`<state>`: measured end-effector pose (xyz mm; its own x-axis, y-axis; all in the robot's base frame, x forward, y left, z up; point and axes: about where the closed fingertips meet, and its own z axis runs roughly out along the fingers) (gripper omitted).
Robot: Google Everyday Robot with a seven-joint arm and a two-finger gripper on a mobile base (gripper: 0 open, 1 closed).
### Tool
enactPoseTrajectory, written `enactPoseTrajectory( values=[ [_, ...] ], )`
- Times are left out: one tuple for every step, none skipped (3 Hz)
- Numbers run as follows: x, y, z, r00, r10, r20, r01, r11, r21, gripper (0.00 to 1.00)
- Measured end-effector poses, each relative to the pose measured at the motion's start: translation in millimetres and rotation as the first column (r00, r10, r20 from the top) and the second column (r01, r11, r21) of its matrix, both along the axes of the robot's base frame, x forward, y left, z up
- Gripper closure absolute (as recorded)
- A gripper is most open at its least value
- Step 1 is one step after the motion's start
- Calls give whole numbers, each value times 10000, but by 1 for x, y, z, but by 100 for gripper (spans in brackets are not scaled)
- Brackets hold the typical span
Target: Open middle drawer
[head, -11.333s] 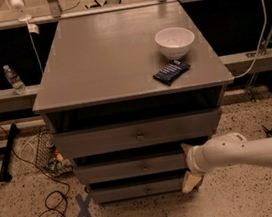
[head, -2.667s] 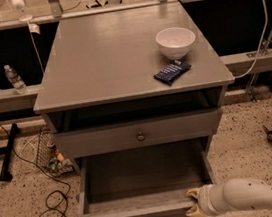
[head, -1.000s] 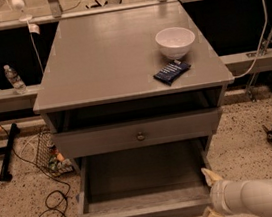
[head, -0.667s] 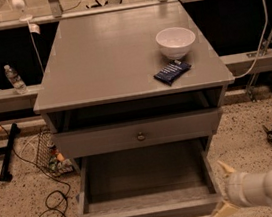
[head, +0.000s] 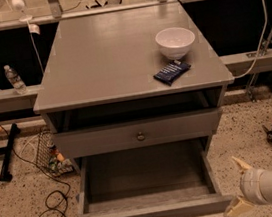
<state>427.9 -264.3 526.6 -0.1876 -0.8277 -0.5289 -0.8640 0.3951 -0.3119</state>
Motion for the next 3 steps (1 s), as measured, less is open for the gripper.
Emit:
enactPoseTrajectory(
  values=[
    [5,-17,7,9994,-321,121,321,9995,16,0],
    [7,-62,15,9960,-888,34,887,9960,117,0],
    [23,-127,33,9877,-1553,-173,1557,9875,235,0]
  ],
)
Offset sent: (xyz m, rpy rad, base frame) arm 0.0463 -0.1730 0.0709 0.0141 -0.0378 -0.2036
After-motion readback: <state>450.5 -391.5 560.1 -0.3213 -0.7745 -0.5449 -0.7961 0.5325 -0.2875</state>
